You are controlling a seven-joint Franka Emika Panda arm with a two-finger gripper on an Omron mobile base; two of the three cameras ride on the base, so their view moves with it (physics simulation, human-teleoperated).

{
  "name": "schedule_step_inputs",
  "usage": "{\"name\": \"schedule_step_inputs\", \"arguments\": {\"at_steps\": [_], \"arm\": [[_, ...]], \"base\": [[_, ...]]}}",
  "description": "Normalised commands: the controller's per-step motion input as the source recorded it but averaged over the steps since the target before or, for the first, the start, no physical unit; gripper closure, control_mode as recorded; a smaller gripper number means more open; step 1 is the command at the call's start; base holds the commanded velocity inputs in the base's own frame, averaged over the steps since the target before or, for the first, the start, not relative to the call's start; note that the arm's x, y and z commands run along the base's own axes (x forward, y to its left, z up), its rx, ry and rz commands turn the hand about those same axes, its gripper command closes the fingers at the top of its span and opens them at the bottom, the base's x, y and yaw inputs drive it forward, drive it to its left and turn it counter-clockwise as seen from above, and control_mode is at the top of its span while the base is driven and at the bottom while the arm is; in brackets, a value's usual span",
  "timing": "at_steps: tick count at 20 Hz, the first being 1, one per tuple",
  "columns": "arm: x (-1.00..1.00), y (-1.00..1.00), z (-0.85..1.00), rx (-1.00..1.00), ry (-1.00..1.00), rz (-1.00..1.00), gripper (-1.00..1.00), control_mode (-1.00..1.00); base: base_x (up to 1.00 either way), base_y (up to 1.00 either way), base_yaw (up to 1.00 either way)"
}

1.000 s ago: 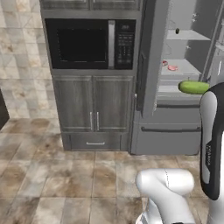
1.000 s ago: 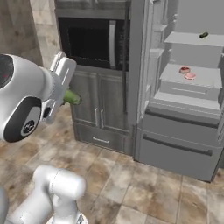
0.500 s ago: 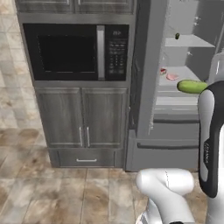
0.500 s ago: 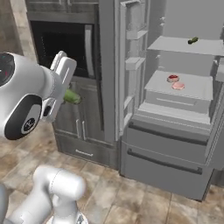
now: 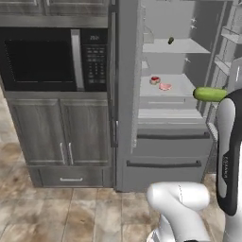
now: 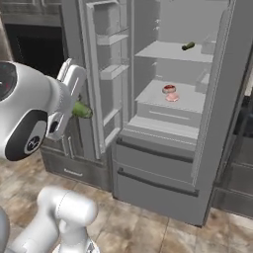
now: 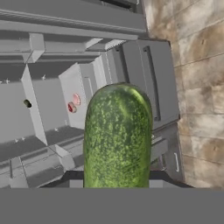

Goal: Transport the steak and cucumber to the fridge. Place the steak on the rack containing meat and place the cucumber on the rack containing the vegetable, ensuring meats and vegetables are on different racks.

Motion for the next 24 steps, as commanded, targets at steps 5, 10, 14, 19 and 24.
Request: {"name": "schedule_step_inputs", "arguments": {"at_steps": [5, 10, 14, 19, 24], "arm": [[0.0, 0.0, 0.0, 0.0, 0.0, 0.0, 1.0, 1.0], [0.0, 0.0, 0.0, 0.0, 0.0, 0.0, 1.0, 1.0], [0.0, 0.0, 0.0, 0.0, 0.0, 0.0, 1.0, 1.0], [0.0, 0.0, 0.0, 0.0, 0.0, 0.0, 1.0, 1.0], [0.0, 0.0, 0.0, 0.0, 0.0, 0.0, 1.0, 1.0]], "base": [[0.5, -0.6, 0.0], [0.94, -0.08, -0.03], [1.0, 0.0, -0.05], [1.0, -0.09, -0.03], [1.0, 0.07, -0.1]]}}
